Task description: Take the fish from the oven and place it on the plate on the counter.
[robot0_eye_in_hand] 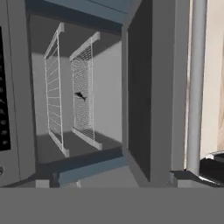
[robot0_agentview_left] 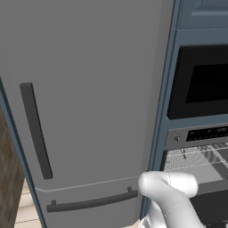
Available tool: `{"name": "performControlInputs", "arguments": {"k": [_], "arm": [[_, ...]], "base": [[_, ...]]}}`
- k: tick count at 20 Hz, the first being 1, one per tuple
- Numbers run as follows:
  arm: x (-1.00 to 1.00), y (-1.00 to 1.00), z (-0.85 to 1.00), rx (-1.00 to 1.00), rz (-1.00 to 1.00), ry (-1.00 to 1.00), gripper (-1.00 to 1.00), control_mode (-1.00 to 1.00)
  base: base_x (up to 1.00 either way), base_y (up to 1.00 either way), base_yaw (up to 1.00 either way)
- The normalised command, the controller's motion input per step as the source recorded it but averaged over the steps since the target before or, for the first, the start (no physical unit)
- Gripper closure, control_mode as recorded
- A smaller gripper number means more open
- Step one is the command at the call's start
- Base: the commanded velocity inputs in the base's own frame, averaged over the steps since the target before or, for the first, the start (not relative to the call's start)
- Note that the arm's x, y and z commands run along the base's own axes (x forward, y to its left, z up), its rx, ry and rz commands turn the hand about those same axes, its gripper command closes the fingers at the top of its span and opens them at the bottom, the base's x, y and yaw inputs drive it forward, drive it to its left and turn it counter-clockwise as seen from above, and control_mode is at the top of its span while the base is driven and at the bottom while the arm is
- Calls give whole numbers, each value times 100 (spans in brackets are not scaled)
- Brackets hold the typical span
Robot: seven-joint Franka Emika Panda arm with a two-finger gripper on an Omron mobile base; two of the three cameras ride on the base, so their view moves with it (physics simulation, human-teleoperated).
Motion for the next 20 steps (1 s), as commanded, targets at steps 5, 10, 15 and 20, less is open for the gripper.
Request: {"name": "performControlInputs", "arguments": {"k": [5,10,15,20], "arm": [[-73,4,100,0,0,0,-100,-100],[-62,1,100,0,0,0,-100,-100],[-48,3,100,0,0,-3,-100,-100],[-42,2,100,0,0,-6,-100,-100]], "base": [[0,0,0],[0,0,0],[0,0,0],[0,0,0]]}}
